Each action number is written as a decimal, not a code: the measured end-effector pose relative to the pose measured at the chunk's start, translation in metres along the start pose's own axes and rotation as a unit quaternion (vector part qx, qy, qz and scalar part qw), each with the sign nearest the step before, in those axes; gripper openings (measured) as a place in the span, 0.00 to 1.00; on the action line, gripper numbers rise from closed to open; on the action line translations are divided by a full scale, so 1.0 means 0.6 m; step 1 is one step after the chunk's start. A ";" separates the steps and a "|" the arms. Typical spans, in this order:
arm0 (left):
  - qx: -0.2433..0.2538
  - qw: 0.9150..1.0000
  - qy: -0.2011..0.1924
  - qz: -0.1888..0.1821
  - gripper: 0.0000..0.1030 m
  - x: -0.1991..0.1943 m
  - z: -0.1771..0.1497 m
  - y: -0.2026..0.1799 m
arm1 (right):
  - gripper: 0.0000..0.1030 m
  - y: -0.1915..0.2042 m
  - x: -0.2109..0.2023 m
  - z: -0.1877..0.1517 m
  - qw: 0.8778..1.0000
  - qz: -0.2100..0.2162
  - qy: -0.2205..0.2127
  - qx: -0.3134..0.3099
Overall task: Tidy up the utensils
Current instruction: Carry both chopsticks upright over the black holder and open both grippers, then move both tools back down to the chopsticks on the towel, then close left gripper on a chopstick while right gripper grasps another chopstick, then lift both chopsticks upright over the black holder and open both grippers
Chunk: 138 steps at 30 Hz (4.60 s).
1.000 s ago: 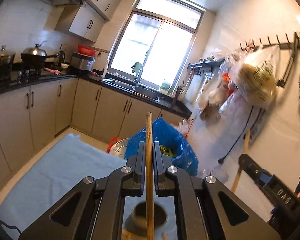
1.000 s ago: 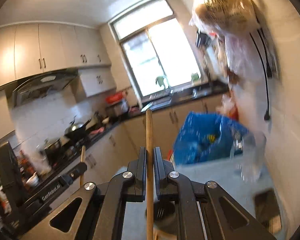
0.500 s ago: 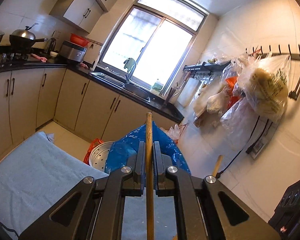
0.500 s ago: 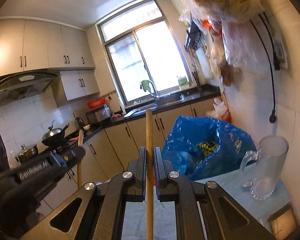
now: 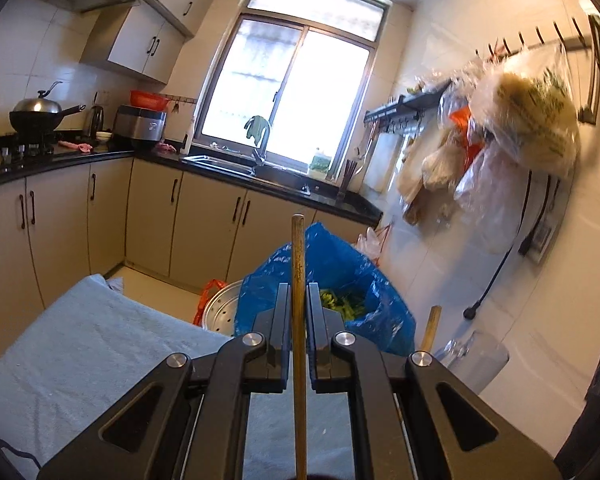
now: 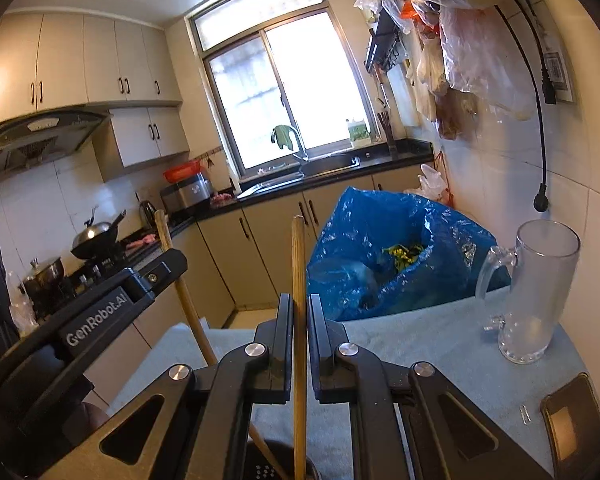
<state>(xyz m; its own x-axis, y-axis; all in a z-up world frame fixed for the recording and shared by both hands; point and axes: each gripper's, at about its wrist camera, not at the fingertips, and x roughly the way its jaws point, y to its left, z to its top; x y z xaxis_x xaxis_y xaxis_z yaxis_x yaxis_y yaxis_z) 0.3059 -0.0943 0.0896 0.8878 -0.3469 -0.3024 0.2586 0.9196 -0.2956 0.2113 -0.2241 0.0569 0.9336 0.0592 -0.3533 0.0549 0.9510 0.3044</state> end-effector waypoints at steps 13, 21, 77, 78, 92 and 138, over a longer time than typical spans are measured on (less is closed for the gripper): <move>-0.010 0.999 0.024 0.048 0.63 -0.079 0.004 0.022 | 0.39 -0.015 -0.041 -0.010 0.999 -0.007 0.029 0.027; -0.026 0.998 0.015 0.057 0.73 -0.212 0.023 0.047 | 0.51 -0.025 -0.161 0.015 1.000 -0.010 0.005 0.025; 0.038 0.930 0.363 0.051 0.05 -0.142 -0.250 0.083 | 0.07 -0.096 -0.087 -0.235 0.925 -0.038 0.368 -0.085; 0.033 0.932 0.358 0.047 0.05 -0.153 -0.246 0.084 | 0.07 -0.102 -0.100 -0.232 0.928 -0.031 0.363 -0.078; 0.027 0.958 0.284 -0.015 0.05 -0.316 -0.188 0.039 | 0.07 -0.163 -0.238 -0.260 0.902 0.078 0.422 0.053; -0.058 0.998 -0.011 0.006 0.05 -0.079 0.103 0.028 | 0.07 -0.002 -0.050 0.086 0.994 0.017 -0.080 0.067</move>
<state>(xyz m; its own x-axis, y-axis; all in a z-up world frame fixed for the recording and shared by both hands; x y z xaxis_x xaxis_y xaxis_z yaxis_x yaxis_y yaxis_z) 0.2919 -0.0512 0.1549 0.8987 -0.3312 -0.2875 0.2032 0.8953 -0.3963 0.2014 -0.2425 0.1127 0.9795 0.0317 -0.1989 0.0586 0.9000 0.4319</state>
